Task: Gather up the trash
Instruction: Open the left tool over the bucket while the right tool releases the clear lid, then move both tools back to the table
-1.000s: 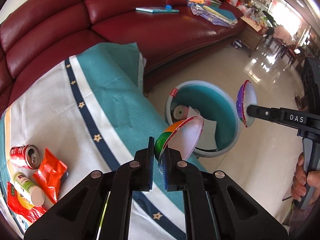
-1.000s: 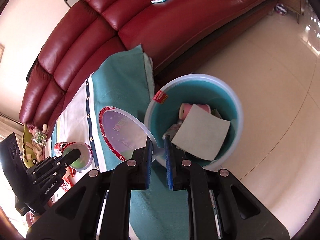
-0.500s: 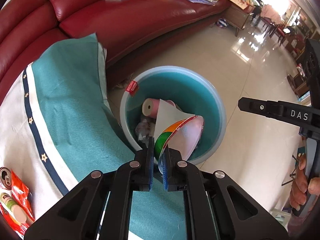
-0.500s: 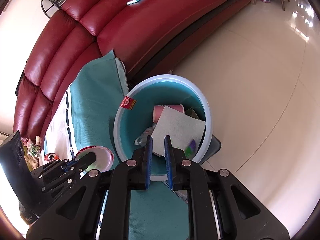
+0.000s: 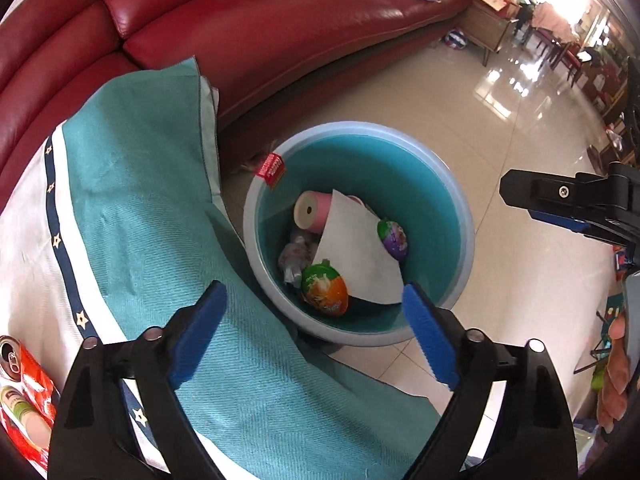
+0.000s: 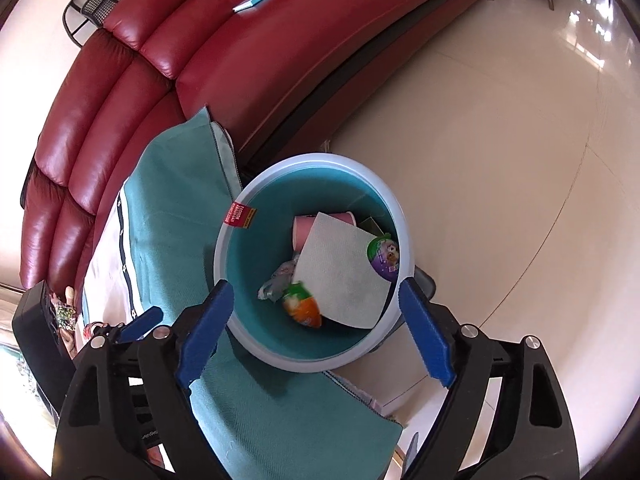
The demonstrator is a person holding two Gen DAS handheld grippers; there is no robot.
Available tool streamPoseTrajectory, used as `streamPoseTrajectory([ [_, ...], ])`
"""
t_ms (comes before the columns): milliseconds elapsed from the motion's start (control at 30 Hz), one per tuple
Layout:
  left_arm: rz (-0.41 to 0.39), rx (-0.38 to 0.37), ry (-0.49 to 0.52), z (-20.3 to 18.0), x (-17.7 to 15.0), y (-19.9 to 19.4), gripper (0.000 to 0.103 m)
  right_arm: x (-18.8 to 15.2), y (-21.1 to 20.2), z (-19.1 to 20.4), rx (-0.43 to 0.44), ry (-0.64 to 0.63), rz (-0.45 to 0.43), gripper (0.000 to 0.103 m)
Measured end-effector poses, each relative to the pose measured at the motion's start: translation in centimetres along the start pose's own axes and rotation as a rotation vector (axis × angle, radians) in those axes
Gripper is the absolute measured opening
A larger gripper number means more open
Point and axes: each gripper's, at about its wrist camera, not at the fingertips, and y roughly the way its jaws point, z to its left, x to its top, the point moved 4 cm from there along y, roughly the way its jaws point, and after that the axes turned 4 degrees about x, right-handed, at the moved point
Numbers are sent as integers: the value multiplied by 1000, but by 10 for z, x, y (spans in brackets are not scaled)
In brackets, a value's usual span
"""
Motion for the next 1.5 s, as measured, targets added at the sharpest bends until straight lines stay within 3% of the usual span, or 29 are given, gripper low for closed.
streamPoseTrajectory([
  [233, 24, 6, -25, 13, -14, -7, 96, -9, 10, 5, -33, 5, 48, 90],
  [900, -30, -5, -120, 59, -58, -58, 97, -45, 0, 58, -70, -78, 73, 91],
  [1500, -62, 61, -364, 170, -152, -104, 97, -111, 27, 162, -40, -263, 167, 91],
])
